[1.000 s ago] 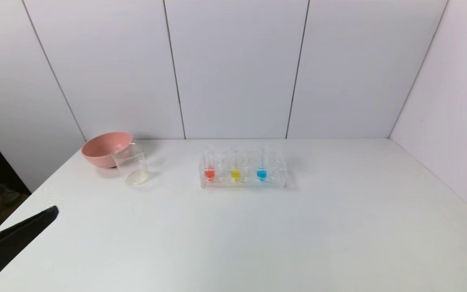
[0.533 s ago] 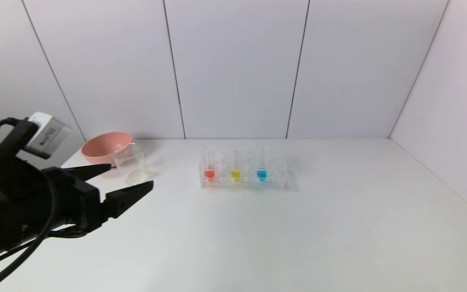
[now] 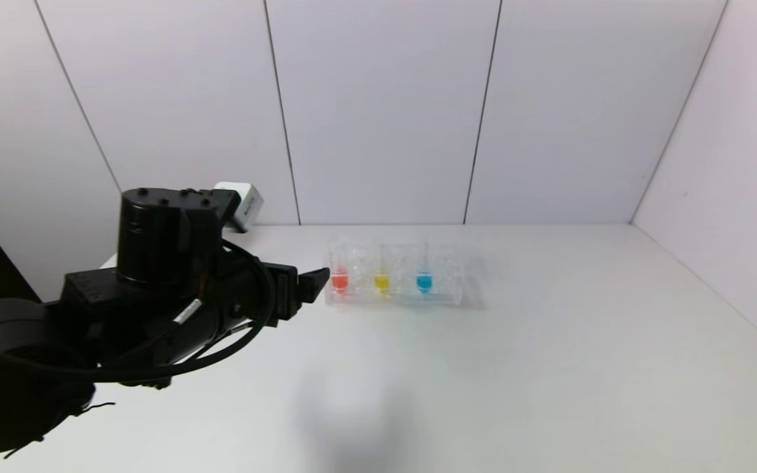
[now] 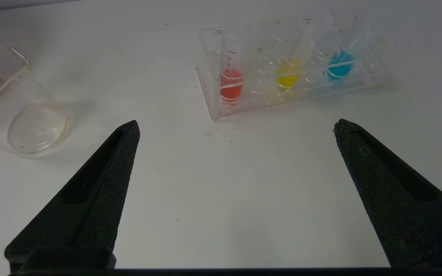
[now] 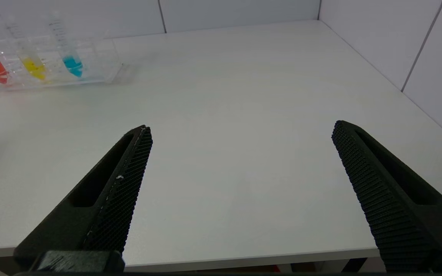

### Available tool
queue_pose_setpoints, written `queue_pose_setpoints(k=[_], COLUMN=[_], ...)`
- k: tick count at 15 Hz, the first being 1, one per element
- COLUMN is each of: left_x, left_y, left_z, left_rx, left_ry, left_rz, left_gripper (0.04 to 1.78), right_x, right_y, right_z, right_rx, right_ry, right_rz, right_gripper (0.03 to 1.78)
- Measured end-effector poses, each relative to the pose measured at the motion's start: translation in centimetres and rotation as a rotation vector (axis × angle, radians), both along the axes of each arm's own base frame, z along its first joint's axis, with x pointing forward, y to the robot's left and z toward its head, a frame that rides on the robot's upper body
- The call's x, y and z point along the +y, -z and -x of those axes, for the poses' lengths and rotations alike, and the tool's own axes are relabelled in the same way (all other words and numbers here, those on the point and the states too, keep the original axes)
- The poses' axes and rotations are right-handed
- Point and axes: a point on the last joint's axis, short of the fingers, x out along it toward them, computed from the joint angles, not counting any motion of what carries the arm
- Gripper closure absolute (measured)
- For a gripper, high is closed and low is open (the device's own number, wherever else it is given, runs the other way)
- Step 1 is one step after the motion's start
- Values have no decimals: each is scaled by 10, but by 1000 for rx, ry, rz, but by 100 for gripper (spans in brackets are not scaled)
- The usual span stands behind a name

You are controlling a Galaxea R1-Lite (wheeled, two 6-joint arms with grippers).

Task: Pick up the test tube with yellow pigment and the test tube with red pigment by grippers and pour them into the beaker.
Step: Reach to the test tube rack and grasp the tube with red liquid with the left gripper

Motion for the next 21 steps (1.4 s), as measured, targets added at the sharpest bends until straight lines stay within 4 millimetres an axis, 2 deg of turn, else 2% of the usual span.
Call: queue_pose_setpoints(k=[5,9,12,16,21], left_x=[-34,-50,-61,-64,-66], left_y=[26,48,57,69,77], left_z=[-36,-57,-77,-96,-107], left_rx=[-74,-85,-116,-119,-185], left_ry=[-109,-127,-188,-225,-226], left_rz=[-1,-3,-4,-12,1], left_gripper=[6,6,6,6,6], right_x=[0,0,0,0,0], right_y=[0,0,0,0,0], right_z=[0,0,0,0,0], right_rx=[0,0,0,0,0], right_ry=[0,0,0,0,0], right_rz=[0,0,0,0,0], right_gripper=[10,10,10,10,10])
